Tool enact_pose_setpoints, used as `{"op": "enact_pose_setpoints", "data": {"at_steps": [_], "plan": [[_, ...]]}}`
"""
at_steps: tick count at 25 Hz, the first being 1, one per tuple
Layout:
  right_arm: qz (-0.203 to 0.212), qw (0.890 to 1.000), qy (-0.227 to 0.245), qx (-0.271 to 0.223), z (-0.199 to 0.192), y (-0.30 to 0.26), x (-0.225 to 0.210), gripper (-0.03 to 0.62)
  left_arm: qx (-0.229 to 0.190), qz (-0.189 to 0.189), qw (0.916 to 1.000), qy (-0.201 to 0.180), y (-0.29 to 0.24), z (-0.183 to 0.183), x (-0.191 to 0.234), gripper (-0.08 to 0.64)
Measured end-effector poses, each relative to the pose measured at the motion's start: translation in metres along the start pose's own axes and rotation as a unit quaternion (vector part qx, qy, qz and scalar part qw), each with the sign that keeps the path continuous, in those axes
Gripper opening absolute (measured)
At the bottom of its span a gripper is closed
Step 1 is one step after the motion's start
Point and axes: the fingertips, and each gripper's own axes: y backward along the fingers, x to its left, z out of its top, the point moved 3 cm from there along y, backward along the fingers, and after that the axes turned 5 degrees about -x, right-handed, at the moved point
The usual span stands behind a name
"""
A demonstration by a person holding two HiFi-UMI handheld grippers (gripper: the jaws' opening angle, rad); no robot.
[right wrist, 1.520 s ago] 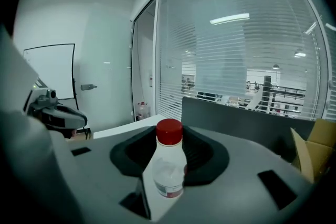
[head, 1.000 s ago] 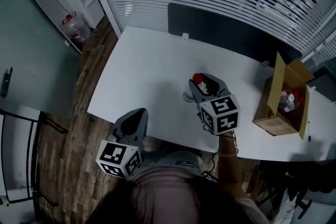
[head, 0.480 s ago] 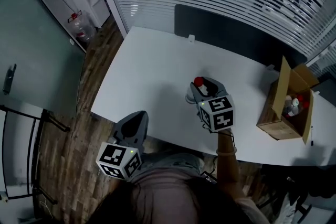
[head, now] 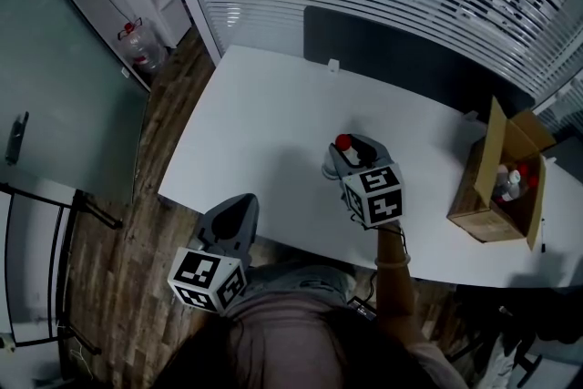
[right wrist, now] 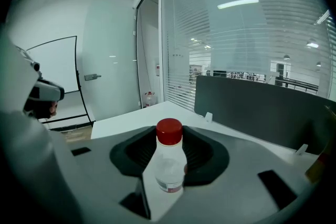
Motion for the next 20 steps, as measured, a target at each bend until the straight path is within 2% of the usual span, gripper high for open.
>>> {"op": "enact_pose_setpoints", "data": {"at_steps": [20], "plan": [[0.010,1.000,-0.005,0.009,-0.008,0.010,0.005,0.169,0.002,-0.037,0.9993,0.002,-0.010,0.003,-0.009,0.008]]}}
